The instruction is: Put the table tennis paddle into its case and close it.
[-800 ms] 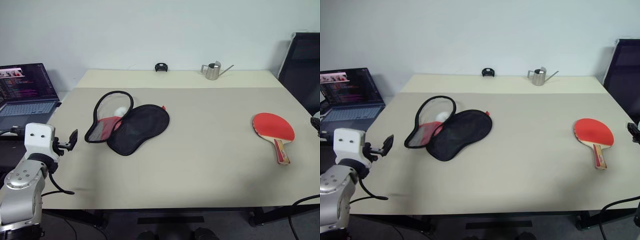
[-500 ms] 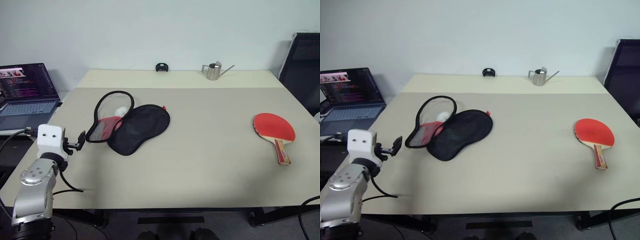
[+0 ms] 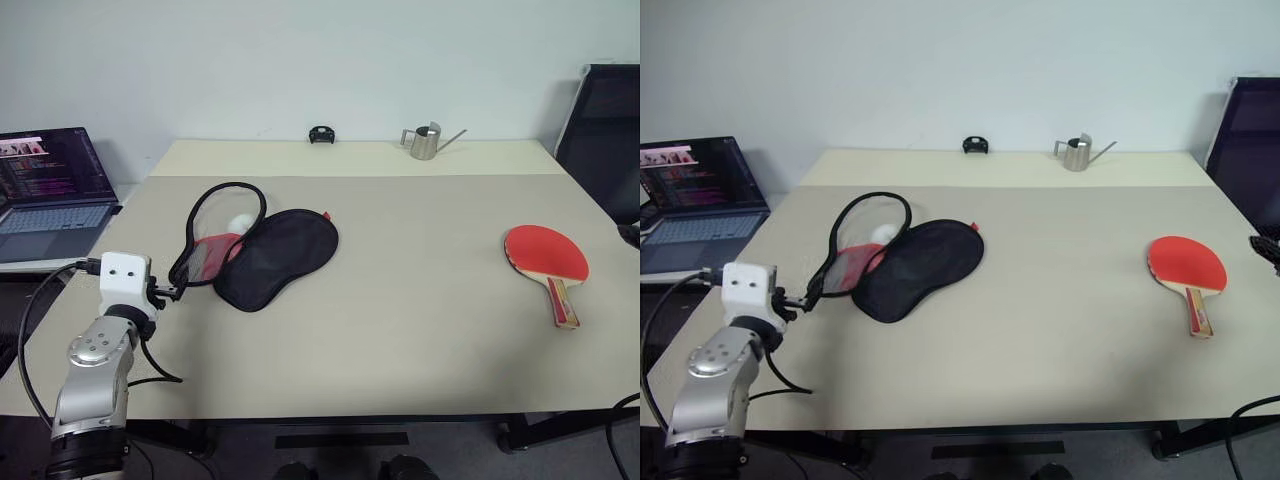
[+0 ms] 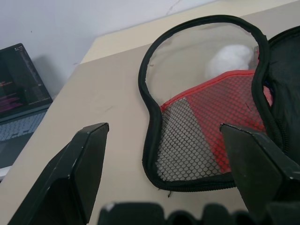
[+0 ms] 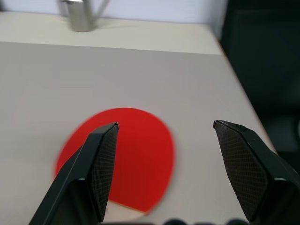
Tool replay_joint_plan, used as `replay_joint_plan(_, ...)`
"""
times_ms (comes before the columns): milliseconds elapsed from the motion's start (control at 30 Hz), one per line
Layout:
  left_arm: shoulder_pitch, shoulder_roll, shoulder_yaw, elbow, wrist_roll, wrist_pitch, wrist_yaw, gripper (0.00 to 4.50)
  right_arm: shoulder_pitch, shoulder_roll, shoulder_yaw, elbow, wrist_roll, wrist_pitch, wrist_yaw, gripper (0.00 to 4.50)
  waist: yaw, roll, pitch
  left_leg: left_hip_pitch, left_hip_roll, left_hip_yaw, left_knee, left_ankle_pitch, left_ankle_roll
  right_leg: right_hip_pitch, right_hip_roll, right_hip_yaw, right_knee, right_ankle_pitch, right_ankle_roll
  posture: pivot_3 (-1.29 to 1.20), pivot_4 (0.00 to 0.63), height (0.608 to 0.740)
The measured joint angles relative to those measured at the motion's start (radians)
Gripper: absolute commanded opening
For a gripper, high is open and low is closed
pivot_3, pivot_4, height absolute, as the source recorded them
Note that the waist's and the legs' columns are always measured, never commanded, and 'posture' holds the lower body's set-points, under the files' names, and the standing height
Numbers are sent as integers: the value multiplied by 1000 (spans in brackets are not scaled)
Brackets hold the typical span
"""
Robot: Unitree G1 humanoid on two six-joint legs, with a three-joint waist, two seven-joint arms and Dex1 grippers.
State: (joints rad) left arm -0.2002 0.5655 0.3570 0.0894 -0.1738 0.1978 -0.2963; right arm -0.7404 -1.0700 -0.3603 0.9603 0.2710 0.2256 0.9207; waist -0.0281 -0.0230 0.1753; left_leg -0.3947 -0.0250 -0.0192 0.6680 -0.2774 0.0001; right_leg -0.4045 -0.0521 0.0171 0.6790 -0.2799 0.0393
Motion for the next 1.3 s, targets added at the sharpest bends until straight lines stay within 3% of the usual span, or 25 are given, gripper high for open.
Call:
replay_joint_plan(200,-14,11,-3,33,-3,-5,-38,4152,160,72,10,-341,80,164,84,3534,1,0,0,0,0,-1,1,0,0,0,0,0,1,0,0,0,150,740)
replay_joint_plan(500,-70,59,-34,100,-33,6,-179,4152,329,147,15,-802,225,367,69,3534,8,0,0,-3,0,-4,5,0,0,0,0,-3,2,0,0,0,150,740)
replay_joint_plan(667,-33,89,-96,12,-122,137,-360,4152,326,180,21,-898,283,417,64,3534,5,0,0,-3,0,-4,6,0,0,0,0,-3,2,0,0,0,150,740)
replay_joint_plan(900,32,130,-104,-108,-251,349,-483,4152,326,224,53,-979,325,455,56,3534,3,0,0,-3,0,-4,7,0,0,0,0,-3,2,0,0,0,150,740)
replay_joint_plan(1300,-8,71,-73,-114,-337,498,-397,4152,348,256,66,-1033,346,466,12,3534,5,0,0,-3,0,-5,8,0,0,0,0,-4,2,0,0,0,150,740)
